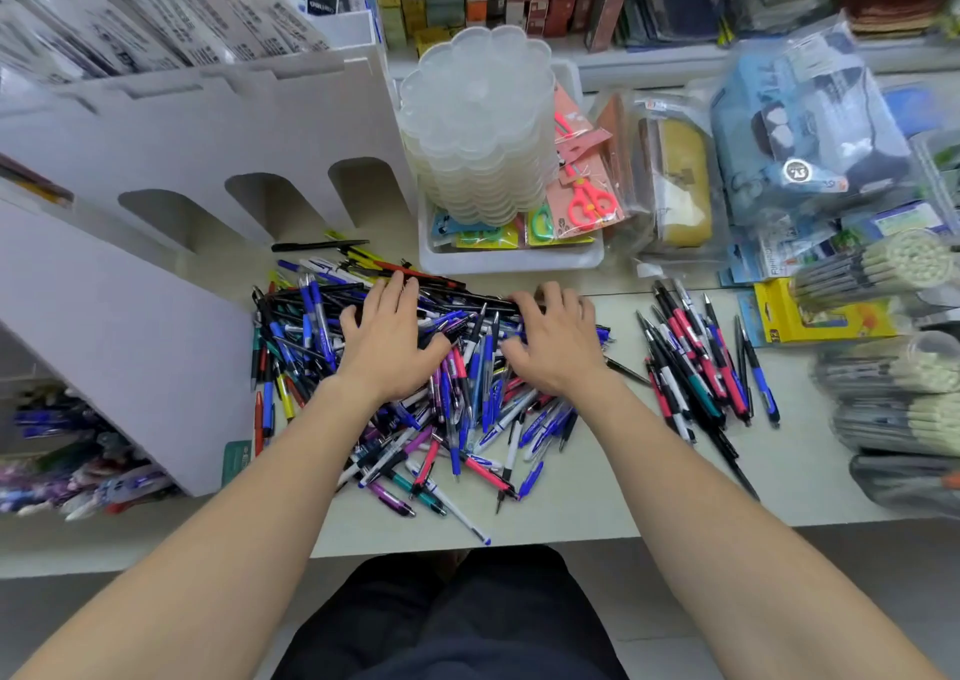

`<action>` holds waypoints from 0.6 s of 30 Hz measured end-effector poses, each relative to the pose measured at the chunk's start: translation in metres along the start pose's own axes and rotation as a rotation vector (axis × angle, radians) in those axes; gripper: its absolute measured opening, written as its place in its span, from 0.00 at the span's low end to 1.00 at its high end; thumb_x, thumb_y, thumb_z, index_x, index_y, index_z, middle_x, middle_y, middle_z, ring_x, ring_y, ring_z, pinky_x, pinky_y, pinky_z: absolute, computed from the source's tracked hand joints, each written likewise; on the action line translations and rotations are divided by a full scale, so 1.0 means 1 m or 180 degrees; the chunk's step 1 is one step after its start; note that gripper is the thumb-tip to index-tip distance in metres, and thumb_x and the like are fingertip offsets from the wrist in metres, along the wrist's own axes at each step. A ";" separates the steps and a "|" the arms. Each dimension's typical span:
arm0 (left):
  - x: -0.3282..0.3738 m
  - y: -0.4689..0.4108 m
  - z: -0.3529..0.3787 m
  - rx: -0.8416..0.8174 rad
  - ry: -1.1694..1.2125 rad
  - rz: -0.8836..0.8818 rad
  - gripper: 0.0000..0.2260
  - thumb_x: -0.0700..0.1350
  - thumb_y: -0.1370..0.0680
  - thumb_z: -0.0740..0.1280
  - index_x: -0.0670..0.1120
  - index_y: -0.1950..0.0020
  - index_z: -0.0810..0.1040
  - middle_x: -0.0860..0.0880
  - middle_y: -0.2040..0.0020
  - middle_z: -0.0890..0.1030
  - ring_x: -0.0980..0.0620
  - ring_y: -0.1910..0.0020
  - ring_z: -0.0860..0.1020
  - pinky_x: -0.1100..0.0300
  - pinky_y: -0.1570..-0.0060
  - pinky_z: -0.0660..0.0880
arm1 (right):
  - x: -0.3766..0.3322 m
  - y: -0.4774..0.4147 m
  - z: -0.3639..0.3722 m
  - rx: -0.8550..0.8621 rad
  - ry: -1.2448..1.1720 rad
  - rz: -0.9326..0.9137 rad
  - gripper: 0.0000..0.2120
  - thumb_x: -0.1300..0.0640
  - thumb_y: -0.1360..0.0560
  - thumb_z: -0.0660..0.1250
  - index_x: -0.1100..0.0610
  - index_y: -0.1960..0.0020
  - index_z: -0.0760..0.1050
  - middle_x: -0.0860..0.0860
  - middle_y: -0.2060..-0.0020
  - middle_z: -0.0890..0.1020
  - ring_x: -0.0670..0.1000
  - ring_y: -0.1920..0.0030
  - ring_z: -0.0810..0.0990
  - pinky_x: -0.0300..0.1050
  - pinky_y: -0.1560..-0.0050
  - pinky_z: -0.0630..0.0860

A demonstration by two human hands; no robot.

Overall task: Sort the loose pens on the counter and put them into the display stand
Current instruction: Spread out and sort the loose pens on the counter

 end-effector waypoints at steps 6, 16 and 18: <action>0.040 0.023 0.003 0.0340 -0.0227 0.0892 0.33 0.63 0.24 0.62 0.48 0.22 0.69 0.48 0.25 0.69 0.44 0.24 0.64 0.41 0.25 0.61 | 0.025 0.025 -0.006 -0.0766 -0.0106 0.0379 0.45 0.43 0.33 0.69 0.47 0.20 0.56 0.55 0.34 0.65 0.62 0.34 0.65 0.60 0.37 0.68; 0.107 0.057 0.071 -0.0054 -0.1159 0.0744 0.52 0.76 0.31 0.69 0.46 0.18 0.58 0.41 0.21 0.61 0.38 0.24 0.63 0.43 0.27 0.64 | 0.075 0.074 0.015 -0.0008 -0.0167 0.0412 0.23 0.52 0.15 0.63 0.57 0.23 0.65 0.60 0.40 0.71 0.61 0.45 0.69 0.57 0.44 0.72; 0.114 0.059 0.071 0.0100 -0.1095 0.0714 0.47 0.74 0.31 0.70 0.45 0.22 0.64 0.41 0.24 0.64 0.38 0.29 0.66 0.44 0.31 0.66 | 0.082 0.085 0.016 0.0133 -0.0262 0.0480 0.20 0.53 0.15 0.64 0.58 0.25 0.68 0.60 0.42 0.72 0.60 0.47 0.70 0.56 0.46 0.72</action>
Point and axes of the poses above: each hand's wrist, its own y-axis away from the middle knuckle, its own z-axis out of the palm, x = y × z, the point moved 4 cm from there along -y, towards the middle knuckle
